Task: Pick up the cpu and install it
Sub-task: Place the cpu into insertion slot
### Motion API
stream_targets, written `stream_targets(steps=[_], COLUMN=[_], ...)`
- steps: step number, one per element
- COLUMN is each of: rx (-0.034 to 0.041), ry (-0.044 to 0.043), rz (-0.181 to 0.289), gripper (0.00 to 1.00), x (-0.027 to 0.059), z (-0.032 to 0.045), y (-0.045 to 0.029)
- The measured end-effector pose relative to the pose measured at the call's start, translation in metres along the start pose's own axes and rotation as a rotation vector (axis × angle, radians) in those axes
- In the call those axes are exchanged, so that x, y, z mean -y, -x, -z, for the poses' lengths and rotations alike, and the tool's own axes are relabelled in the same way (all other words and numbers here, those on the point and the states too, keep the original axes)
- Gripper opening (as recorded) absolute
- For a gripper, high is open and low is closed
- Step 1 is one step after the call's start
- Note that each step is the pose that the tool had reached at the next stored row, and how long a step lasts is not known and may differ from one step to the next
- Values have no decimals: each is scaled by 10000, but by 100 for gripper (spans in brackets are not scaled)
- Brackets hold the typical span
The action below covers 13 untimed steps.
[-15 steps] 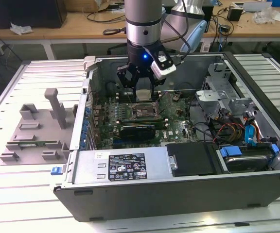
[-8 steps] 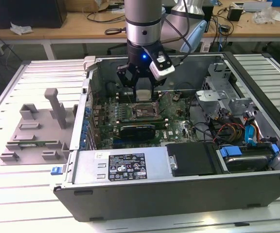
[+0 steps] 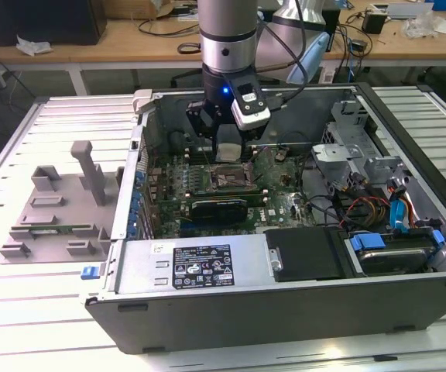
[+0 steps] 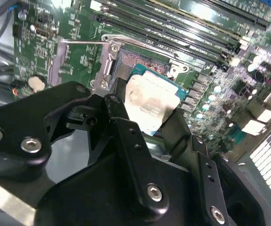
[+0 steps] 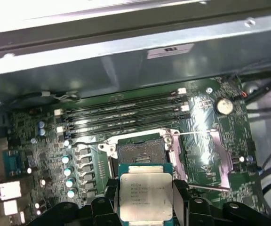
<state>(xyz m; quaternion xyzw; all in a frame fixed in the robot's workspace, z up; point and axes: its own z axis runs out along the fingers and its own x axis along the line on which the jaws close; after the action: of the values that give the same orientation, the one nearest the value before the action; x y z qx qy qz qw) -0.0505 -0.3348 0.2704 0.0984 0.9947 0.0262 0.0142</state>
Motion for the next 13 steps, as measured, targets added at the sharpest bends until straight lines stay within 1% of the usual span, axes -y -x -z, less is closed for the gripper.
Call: stream_targets(steps=[1,2,4,10,13], rx=[12,32,63,121,171], ry=[-4,-13,-26,-51,-72], rz=[-211,-584,-1132,-2191,-3107], gripper=[54,54,54,54,54], x=[0,0,0,0,0], z=[0,-1,-1,-1,-1], y=[0,0,0,0,0])
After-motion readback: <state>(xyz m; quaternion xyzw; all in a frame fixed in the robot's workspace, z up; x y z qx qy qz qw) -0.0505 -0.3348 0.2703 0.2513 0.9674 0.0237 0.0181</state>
